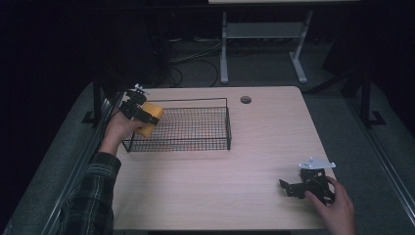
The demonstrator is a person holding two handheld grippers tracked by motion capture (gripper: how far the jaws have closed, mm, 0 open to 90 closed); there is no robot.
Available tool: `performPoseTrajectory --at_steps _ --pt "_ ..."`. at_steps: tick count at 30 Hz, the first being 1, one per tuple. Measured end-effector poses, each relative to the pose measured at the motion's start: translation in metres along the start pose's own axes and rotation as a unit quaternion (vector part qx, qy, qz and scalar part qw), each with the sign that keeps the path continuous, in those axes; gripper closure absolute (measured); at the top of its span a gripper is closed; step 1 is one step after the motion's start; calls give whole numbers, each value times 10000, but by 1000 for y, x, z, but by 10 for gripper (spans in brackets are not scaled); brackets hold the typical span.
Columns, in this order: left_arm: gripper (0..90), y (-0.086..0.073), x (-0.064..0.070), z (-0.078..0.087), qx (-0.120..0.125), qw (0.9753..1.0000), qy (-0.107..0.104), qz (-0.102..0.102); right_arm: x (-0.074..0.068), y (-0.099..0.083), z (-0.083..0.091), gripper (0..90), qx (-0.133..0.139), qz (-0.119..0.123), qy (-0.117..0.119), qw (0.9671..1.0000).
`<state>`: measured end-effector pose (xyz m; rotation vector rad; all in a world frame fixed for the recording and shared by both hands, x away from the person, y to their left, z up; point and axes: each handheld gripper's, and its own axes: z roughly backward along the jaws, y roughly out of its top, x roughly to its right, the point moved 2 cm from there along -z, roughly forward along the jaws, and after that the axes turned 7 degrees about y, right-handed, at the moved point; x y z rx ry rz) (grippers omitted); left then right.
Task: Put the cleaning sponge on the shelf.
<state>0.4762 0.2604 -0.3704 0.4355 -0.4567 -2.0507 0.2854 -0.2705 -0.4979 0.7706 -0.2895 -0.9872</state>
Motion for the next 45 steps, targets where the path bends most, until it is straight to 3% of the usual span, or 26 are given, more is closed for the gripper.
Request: performPoseTrajectory --at_steps 16,33,45 --pt "212 -7 -13 -25 -166 9999 -20 46 0 0 0 2 2 -2 -1 10000" --pt "211 -13 -9 -49 -432 9991 -8 5 0 0 0 2 1 -2 0 10000" --pt "205 -18 -8 -56 -496 9987 -91 -20 0 0 0 2 2 -5 2 10000"
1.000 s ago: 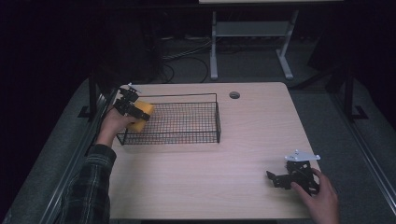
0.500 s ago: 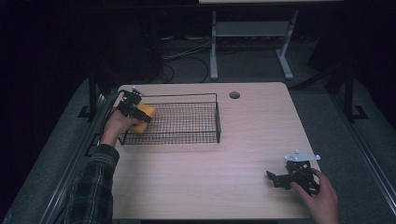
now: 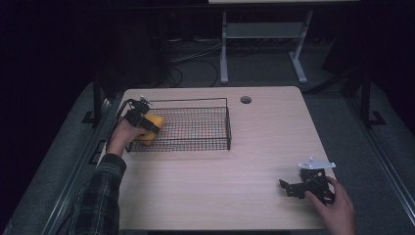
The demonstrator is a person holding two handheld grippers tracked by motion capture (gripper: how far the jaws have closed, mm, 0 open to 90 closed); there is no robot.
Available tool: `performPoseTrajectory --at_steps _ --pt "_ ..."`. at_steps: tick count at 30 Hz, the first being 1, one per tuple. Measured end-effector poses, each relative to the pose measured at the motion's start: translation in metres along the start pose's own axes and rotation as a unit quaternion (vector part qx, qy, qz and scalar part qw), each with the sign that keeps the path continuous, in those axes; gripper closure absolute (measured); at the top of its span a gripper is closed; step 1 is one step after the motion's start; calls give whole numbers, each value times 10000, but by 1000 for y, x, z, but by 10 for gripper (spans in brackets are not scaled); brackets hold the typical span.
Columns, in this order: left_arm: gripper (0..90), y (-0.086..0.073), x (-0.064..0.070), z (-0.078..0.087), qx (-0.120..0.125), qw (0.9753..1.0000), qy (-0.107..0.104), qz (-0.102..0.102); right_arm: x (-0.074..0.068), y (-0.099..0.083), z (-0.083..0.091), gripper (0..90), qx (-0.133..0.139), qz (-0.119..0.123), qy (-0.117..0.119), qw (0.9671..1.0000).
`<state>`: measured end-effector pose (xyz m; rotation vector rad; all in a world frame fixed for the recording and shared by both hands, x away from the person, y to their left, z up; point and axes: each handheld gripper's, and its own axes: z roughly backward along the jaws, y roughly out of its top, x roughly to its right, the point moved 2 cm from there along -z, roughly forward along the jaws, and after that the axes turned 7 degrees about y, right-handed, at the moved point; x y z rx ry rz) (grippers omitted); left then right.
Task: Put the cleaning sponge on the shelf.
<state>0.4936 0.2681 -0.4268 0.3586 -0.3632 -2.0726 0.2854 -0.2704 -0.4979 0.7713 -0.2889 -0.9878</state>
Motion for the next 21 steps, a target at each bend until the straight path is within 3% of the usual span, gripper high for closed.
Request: performPoseTrajectory --at_steps 21 --pt "157 -1 -1 5 70 10000 25 22 0 0 0 2 0 1 -3 10000"
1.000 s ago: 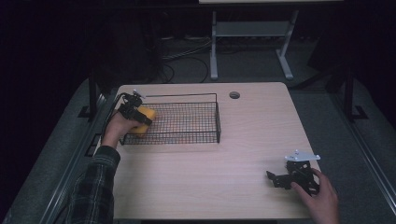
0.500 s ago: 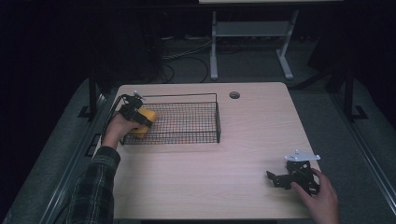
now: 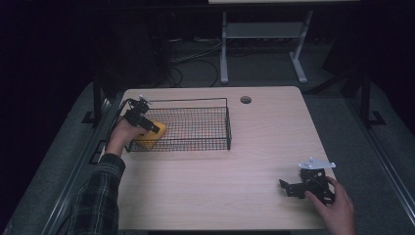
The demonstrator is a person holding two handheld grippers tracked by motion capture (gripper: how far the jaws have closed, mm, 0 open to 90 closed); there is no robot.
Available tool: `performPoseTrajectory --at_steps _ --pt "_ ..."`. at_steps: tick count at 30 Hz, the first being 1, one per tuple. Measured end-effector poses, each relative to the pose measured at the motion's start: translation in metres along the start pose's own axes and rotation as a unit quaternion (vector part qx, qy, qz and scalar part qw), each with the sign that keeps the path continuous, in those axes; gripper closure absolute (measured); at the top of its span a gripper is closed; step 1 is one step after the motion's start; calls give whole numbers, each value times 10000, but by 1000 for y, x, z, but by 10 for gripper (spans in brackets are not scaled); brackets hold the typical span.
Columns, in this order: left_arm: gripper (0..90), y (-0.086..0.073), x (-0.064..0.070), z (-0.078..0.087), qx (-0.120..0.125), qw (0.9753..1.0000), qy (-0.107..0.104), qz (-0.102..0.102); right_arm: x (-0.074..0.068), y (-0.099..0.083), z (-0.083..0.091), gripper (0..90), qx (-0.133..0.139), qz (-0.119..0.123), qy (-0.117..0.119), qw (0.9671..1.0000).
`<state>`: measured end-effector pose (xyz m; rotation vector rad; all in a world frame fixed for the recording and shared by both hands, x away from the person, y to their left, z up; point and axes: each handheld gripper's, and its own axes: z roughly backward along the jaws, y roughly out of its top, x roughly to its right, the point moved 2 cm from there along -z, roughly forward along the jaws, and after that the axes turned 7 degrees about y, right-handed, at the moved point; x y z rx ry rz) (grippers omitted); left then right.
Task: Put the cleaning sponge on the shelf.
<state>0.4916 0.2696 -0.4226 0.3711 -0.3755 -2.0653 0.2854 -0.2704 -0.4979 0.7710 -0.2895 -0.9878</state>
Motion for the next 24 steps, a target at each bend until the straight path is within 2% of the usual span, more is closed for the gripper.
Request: performPoseTrajectory --at_steps 7,16,24 --pt "156 -1 -3 12 128 9999 20 10 0 0 0 2 1 -1 0 10000" --pt "156 -1 -7 38 396 9992 57 75 0 0 0 2 0 1 1 10000" --pt "156 -14 -1 66 638 9979 41 88 0 0 0 1 0 8 -7 10000"
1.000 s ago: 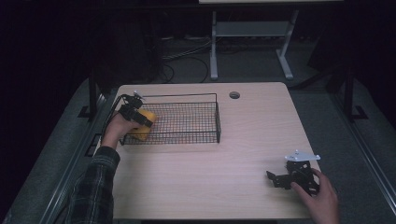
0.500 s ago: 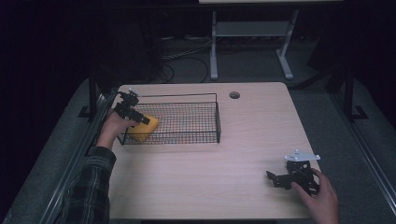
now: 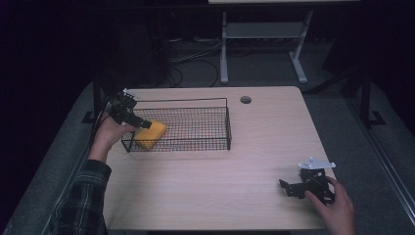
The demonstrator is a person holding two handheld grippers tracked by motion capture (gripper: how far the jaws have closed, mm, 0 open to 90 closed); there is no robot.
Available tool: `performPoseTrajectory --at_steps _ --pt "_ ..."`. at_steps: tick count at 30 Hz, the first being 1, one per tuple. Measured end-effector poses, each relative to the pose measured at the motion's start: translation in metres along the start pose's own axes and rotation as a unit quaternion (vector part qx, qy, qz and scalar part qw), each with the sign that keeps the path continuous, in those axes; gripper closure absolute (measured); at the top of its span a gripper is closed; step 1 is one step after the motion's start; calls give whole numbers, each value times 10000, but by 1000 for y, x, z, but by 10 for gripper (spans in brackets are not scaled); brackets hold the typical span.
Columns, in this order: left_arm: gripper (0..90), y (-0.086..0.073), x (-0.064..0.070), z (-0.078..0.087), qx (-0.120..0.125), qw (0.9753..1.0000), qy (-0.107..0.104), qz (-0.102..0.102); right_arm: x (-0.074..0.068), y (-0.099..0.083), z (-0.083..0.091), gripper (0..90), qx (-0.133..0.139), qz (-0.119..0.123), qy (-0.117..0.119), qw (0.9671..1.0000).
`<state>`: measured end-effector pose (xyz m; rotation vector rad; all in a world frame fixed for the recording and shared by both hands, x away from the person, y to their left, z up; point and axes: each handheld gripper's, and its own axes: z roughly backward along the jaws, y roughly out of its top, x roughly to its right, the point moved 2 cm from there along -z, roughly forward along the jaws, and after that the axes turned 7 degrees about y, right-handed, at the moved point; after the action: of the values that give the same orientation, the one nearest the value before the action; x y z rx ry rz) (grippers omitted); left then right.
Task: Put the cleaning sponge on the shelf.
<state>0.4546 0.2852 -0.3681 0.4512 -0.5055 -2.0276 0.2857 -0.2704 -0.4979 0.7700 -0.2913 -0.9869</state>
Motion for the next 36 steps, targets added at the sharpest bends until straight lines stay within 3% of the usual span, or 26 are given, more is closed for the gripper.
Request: performPoseTrajectory --at_steps 5,14,27,36 --pt "156 -13 6 18 221 9998 -20 -6 0 0 0 1 0 -6 -7 10000" --pt "156 -39 20 33 503 9987 -51 40 0 0 0 1 0 -10 -15 10000" --pt "155 -85 46 32 719 9973 -144 66 -1 0 0 2 0 -21 -19 10000" --pt "148 -116 66 23 806 9965 -209 -63 -1 0 0 2 0 -23 -19 10000"
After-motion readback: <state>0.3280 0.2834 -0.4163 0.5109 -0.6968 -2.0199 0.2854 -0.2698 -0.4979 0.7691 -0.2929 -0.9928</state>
